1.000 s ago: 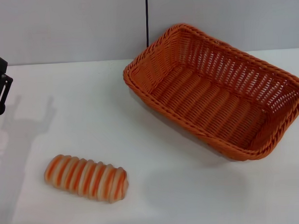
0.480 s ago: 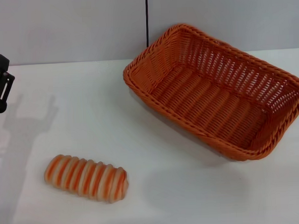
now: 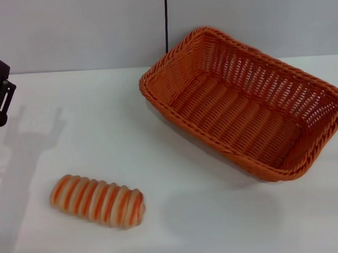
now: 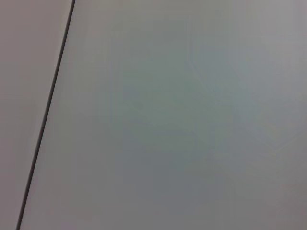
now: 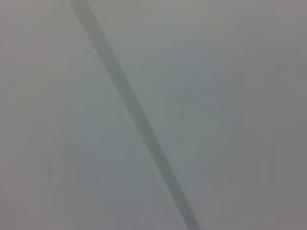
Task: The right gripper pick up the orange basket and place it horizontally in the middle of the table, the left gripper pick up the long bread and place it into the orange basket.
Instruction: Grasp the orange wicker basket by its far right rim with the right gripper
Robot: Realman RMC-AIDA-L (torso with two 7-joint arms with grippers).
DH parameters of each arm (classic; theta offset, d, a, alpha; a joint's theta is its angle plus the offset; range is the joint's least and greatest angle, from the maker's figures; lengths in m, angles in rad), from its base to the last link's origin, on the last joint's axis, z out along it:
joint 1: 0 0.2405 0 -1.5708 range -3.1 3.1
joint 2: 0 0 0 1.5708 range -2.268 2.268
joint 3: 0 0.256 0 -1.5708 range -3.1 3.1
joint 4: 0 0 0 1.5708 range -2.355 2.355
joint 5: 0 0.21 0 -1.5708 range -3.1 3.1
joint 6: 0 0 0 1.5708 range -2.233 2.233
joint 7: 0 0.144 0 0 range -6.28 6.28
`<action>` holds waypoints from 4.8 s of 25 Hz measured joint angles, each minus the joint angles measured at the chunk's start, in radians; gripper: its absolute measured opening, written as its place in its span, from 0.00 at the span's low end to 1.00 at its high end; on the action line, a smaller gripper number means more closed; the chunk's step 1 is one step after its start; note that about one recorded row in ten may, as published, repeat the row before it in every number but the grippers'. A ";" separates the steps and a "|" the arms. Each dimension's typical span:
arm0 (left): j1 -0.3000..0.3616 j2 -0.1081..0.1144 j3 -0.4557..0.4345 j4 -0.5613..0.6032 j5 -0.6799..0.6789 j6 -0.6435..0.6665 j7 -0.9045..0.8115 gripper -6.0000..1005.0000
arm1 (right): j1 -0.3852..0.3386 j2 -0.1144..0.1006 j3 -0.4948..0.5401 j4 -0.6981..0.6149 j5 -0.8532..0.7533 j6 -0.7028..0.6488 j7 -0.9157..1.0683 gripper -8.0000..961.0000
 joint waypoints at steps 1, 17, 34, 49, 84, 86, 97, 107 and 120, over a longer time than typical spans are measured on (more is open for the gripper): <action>0.000 0.000 0.000 0.000 0.000 -0.001 0.000 0.84 | -0.002 0.000 -0.024 -0.031 -0.002 0.023 0.012 0.66; -0.007 -0.002 -0.003 0.000 0.000 -0.020 0.000 0.84 | 0.051 -0.160 -0.494 -0.653 -0.057 0.130 0.845 0.69; -0.004 -0.002 -0.003 0.000 0.000 -0.059 -0.007 0.84 | 0.335 -0.239 -0.578 -0.916 -0.517 0.117 1.257 0.73; -0.005 -0.002 0.004 0.000 0.000 -0.077 -0.040 0.84 | 0.456 -0.287 -0.817 -0.835 -0.796 0.165 1.495 0.75; -0.024 -0.002 0.001 0.000 0.000 -0.116 -0.040 0.84 | 0.388 -0.187 -0.827 -0.808 -1.080 0.111 1.397 0.73; -0.024 -0.002 0.001 0.000 0.000 -0.116 -0.040 0.84 | 0.386 -0.186 -0.827 -0.794 -1.081 0.100 1.393 0.73; -0.024 -0.002 0.004 0.000 0.000 -0.116 -0.040 0.84 | 0.394 -0.178 -0.822 -0.705 -1.075 0.022 1.349 0.73; -0.026 -0.002 0.004 0.000 0.000 -0.117 -0.040 0.84 | 0.412 -0.161 -0.819 -0.618 -1.069 -0.060 1.298 0.73; -0.031 -0.002 0.004 0.000 0.000 -0.131 -0.040 0.84 | 0.427 -0.152 -0.827 -0.551 -1.076 -0.093 1.257 0.64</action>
